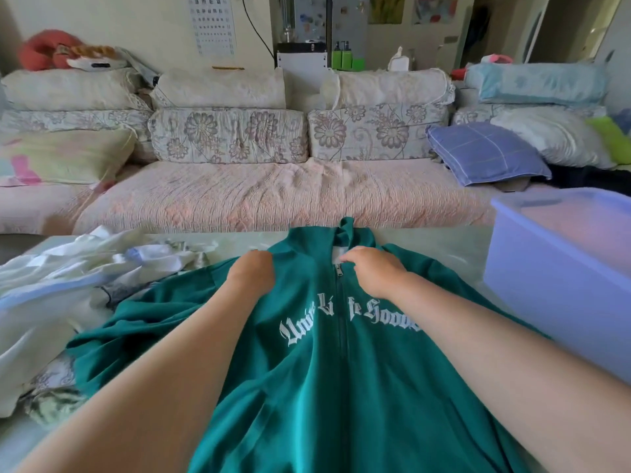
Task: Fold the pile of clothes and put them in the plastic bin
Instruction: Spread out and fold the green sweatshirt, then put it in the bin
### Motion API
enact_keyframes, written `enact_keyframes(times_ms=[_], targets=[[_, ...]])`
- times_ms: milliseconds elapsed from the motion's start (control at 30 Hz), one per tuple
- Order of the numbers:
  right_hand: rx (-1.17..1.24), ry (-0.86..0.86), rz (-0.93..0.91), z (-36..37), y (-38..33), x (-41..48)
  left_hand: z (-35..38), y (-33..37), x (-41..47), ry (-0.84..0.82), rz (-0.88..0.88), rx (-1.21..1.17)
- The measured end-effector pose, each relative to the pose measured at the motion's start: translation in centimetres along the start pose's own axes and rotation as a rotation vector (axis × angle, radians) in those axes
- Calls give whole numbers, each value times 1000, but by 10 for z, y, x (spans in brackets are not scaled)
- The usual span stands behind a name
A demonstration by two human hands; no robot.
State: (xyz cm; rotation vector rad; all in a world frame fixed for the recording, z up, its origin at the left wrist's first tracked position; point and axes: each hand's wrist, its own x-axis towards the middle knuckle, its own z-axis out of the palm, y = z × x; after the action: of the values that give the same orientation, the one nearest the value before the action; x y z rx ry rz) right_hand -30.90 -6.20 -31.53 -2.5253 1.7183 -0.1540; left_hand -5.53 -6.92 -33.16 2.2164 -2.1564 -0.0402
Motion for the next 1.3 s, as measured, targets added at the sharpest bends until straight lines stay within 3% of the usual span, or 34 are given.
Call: enact_keyframes(times_ms=[300, 400, 500, 567, 600, 667, 733, 767, 833, 933, 1100, 1200, 1300], targets=[[-372, -101, 58, 33, 47, 88, 45, -36, 65, 133, 56, -38], [-343, 21, 89, 41, 51, 104, 39, -54, 75, 307, 62, -144], [-200, 274, 117, 36, 49, 124, 10, -73, 94, 453, 47, -61], [-28, 374, 108, 34, 43, 136, -7, -81, 105, 407, -2, 99], [76, 332, 90, 36, 40, 141, -11, -80, 108, 342, -64, 184], [213, 73, 43, 45, 35, 145, -9, -65, 111, 242, -163, 279], [165, -104, 32, 60, 35, 144, 4, -45, 110, 225, -65, 105], [135, -99, 37, 66, 37, 143, 14, -37, 108, 172, 26, -19], [129, -34, 57, 73, 43, 138, 35, -34, 97, -70, 115, -34], [189, -8, 124, 75, 57, 132, 58, -54, 83, -267, -29, 27], [506, 201, 372, 59, 66, 159, 29, -43, 109, -119, -69, -18], [435, 255, 492, 50, 62, 184, 16, -36, 135, 28, -70, -138], [265, 172, 515, 48, 62, 205, 12, -28, 158, 134, -26, -277]])
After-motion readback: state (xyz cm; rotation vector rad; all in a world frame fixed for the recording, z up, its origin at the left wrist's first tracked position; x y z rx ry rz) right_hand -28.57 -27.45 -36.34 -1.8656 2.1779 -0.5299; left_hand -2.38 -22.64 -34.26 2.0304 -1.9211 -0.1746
